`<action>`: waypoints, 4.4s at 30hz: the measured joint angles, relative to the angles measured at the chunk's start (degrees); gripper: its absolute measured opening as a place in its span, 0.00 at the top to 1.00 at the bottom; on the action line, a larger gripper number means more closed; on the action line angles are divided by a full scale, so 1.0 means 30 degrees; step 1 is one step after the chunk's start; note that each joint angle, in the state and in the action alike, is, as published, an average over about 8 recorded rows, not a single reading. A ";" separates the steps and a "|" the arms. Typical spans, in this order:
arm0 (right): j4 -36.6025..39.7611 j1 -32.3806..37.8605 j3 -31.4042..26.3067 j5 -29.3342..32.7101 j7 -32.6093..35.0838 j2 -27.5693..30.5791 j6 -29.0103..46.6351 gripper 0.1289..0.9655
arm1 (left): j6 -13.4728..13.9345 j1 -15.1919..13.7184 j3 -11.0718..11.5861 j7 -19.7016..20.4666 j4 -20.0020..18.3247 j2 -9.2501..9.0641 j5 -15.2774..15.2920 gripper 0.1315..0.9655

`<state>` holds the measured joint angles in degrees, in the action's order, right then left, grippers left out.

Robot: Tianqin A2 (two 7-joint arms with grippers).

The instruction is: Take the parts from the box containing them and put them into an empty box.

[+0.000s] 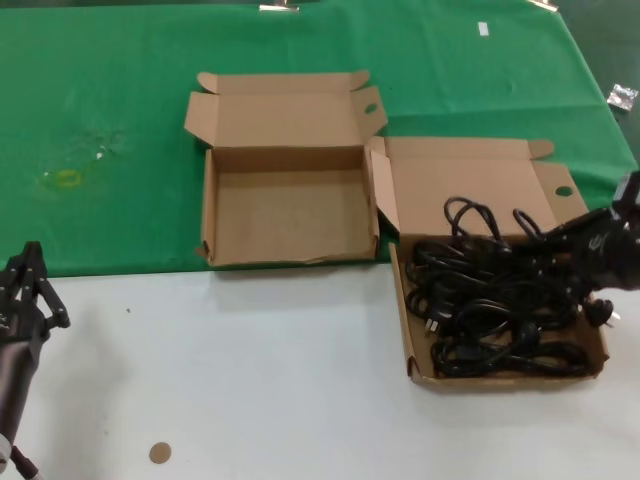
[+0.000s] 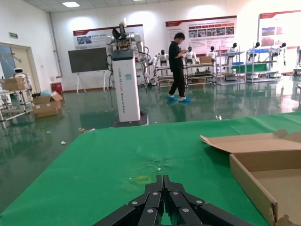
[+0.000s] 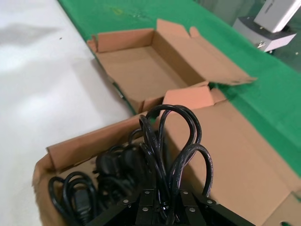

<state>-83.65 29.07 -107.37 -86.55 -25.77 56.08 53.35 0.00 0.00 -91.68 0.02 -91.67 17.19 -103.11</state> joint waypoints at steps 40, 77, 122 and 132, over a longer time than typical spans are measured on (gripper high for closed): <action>0.7837 0.8615 -0.3409 0.2751 0.3222 -0.9690 -0.0878 0.92 | 0.0000 0.0000 0.0000 -0.0001 0.0000 0.0000 0.0000 0.98; 1.7981 1.2476 -0.3246 0.1007 1.0077 -1.5169 -0.1844 0.92 | 0.0000 0.0000 0.0000 -0.0001 0.0000 0.0000 -0.0001 0.98; 1.8079 1.2475 -0.3174 0.1284 1.0141 -1.5161 -0.2285 0.56 | 0.0000 0.0000 0.0000 -0.0001 0.0000 0.0000 -0.0001 0.97; 1.6385 1.0671 -0.2494 0.0735 1.0008 -1.4978 -0.3540 0.34 | 0.0000 0.0000 0.0000 -0.0001 0.0000 0.0000 -0.0002 0.93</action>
<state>-34.50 61.09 -114.86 -84.35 4.25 11.14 42.73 0.00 0.00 -91.68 0.02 -91.67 17.19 -103.12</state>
